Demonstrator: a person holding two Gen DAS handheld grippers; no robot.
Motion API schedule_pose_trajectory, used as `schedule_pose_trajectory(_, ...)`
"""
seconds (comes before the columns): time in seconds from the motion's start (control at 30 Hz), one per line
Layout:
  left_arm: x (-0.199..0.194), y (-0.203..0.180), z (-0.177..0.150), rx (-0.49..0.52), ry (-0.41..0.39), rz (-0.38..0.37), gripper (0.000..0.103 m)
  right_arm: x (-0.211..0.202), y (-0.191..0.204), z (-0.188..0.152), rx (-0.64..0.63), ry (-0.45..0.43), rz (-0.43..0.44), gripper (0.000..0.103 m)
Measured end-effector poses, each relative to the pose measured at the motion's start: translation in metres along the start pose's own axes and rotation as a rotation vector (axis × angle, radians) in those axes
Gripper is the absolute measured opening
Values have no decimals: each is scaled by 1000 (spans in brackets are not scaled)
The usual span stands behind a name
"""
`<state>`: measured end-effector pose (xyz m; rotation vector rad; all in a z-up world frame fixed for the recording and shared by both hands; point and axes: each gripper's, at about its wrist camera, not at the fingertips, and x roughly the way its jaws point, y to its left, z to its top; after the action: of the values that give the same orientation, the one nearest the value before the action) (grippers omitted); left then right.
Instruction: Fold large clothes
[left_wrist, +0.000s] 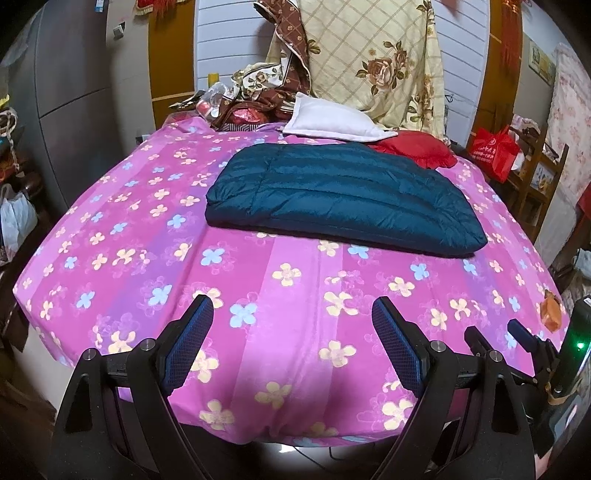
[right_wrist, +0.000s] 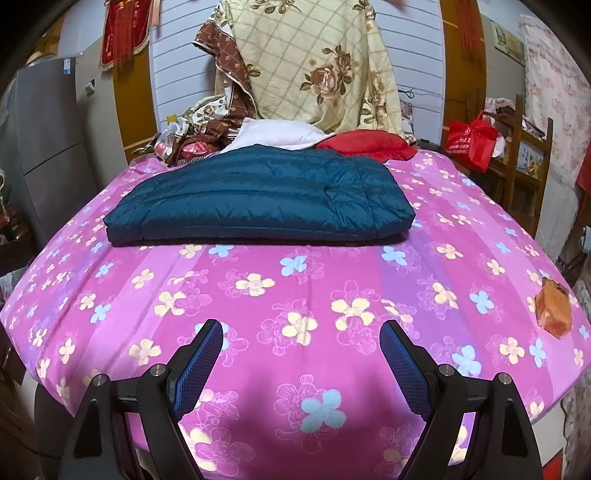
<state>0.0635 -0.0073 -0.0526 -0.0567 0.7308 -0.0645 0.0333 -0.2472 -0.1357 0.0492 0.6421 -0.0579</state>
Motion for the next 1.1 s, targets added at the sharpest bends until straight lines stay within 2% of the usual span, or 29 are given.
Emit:
schedule_pose_trajectory(0.23, 11, -1, -3, 3, 30, 4, 88, 9, -1, -3, 8, 23, 3, 85)
schedule_pose_trajectory(1.1, 14, 8, -4, -26, 45, -5, 88, 6, 9, -4, -24, 21, 1, 85)
